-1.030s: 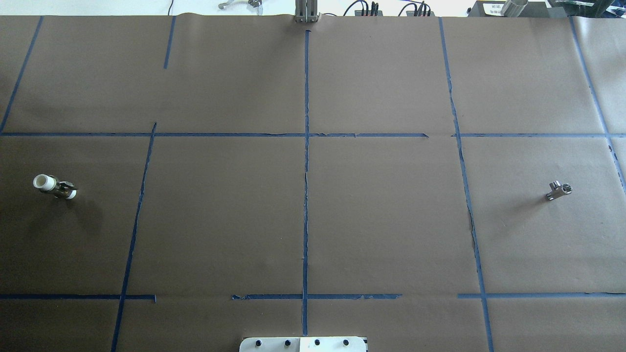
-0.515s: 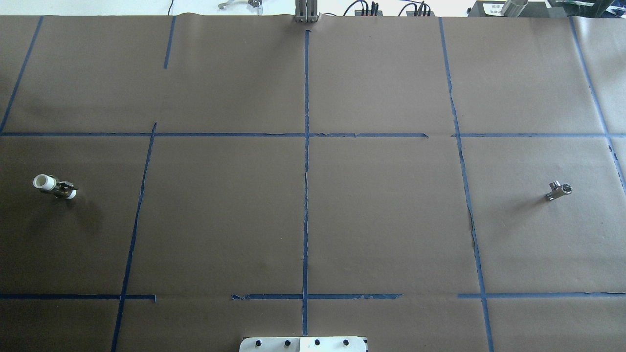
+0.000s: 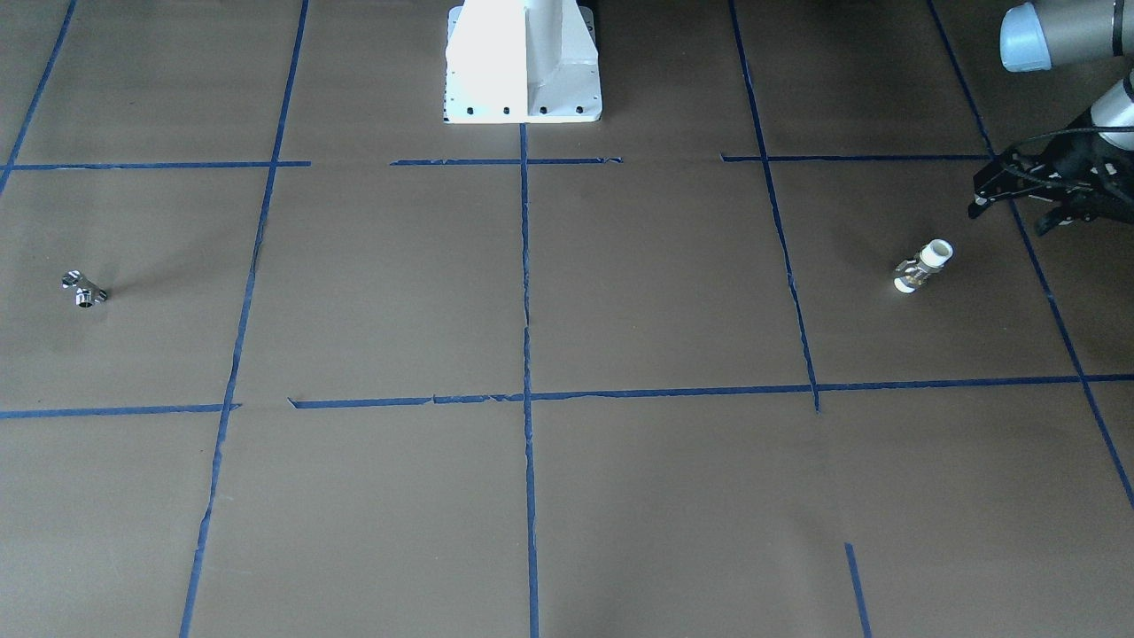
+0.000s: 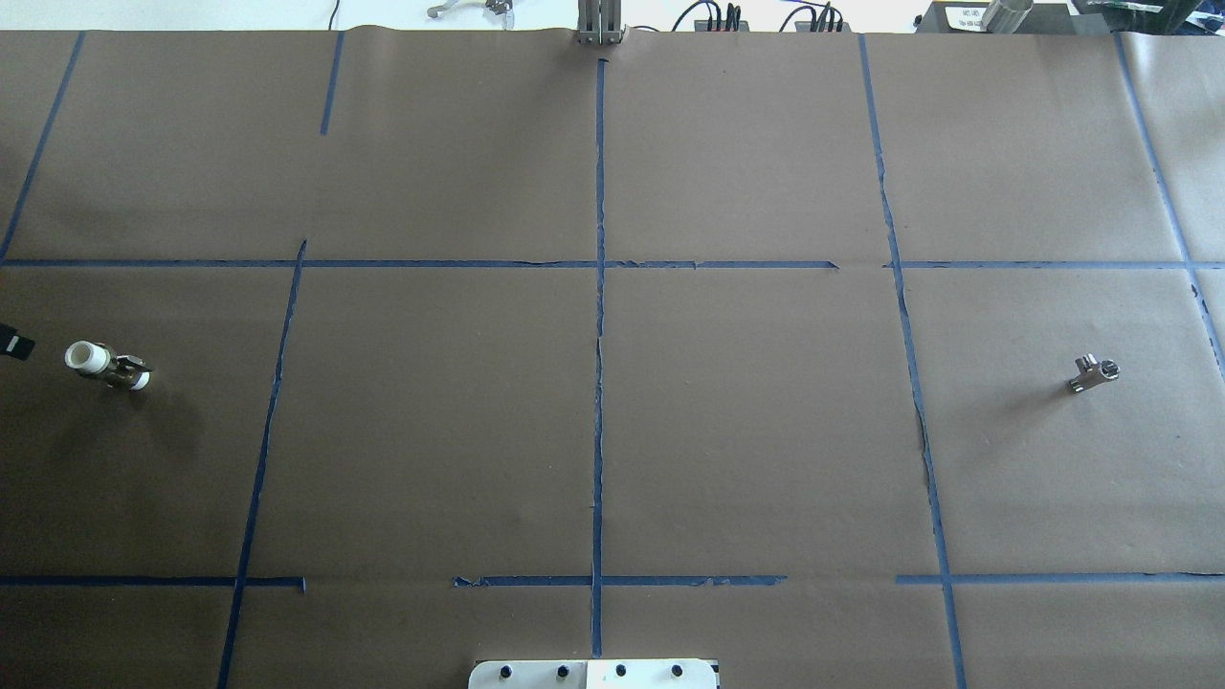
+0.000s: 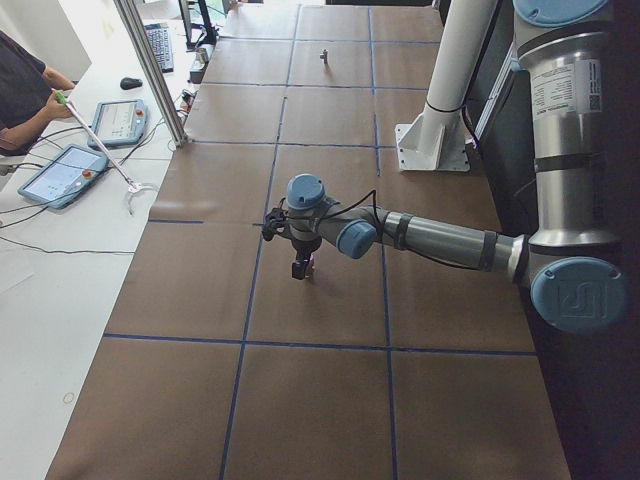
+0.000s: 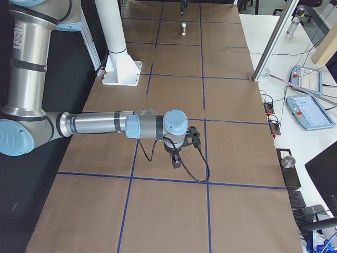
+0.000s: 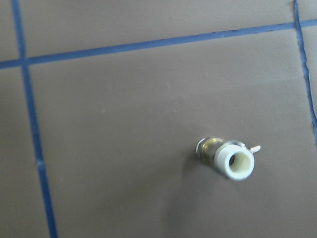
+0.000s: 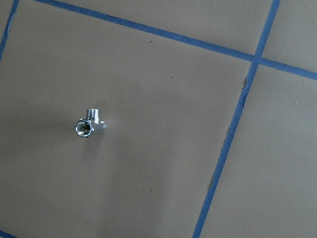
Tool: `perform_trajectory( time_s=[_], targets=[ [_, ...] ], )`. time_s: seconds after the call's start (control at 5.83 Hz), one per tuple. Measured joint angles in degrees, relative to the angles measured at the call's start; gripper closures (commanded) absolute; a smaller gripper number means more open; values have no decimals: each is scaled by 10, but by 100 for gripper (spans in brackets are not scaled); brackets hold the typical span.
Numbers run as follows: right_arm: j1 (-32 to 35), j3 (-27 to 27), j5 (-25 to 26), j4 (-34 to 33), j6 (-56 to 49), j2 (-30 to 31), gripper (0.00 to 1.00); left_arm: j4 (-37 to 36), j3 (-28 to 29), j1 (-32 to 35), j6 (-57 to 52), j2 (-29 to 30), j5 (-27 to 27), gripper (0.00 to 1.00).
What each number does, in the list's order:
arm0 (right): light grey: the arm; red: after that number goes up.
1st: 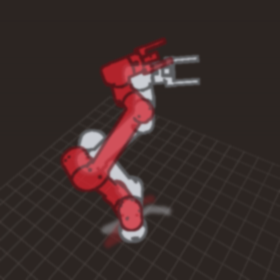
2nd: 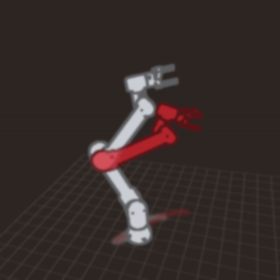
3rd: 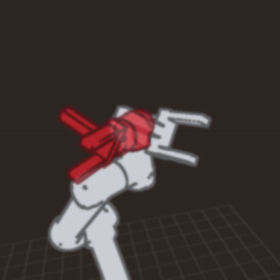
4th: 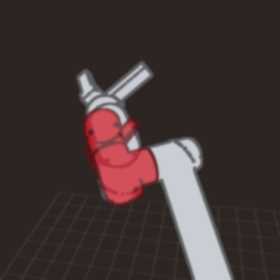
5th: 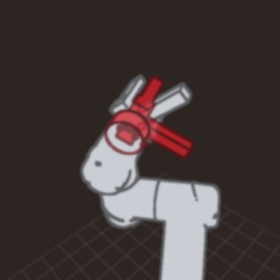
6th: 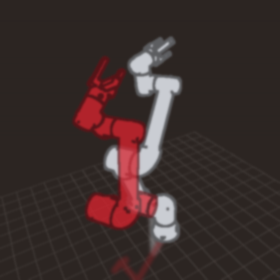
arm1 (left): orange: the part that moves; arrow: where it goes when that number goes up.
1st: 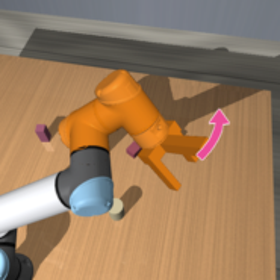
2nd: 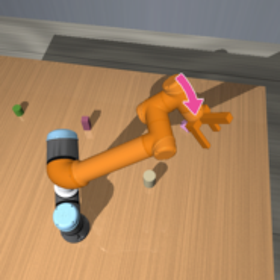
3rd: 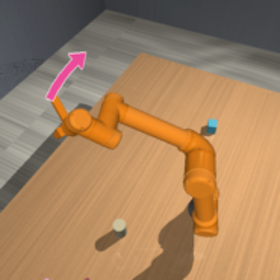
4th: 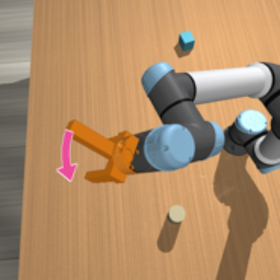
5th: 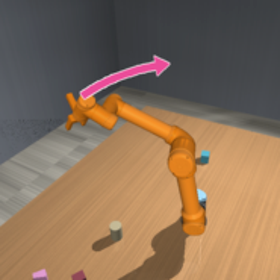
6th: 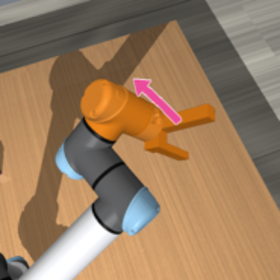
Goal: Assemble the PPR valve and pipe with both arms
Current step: 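Lower the left gripper onto the white pipe with brass valve and grasp it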
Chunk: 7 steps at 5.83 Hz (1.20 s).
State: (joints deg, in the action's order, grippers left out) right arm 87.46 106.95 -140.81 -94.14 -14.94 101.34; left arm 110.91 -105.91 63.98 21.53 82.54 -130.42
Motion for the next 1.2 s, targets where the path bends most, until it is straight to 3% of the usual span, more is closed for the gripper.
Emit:
perform_trajectory(
  time_s=[0.51,0.69,0.86,1.2],
  targets=[
    [0,0,-14,0,0,0,0,5,32,-56,0,26,21,3],
    [0,0,-14,-1,0,0,0,6,34,-64,1,29,22,15],
    [0,0,-15,-1,1,0,0,6,34,-70,1,30,22,20],
    [0,-1,-15,-1,1,0,0,6,34,-74,1,39,39,20]
  ],
)
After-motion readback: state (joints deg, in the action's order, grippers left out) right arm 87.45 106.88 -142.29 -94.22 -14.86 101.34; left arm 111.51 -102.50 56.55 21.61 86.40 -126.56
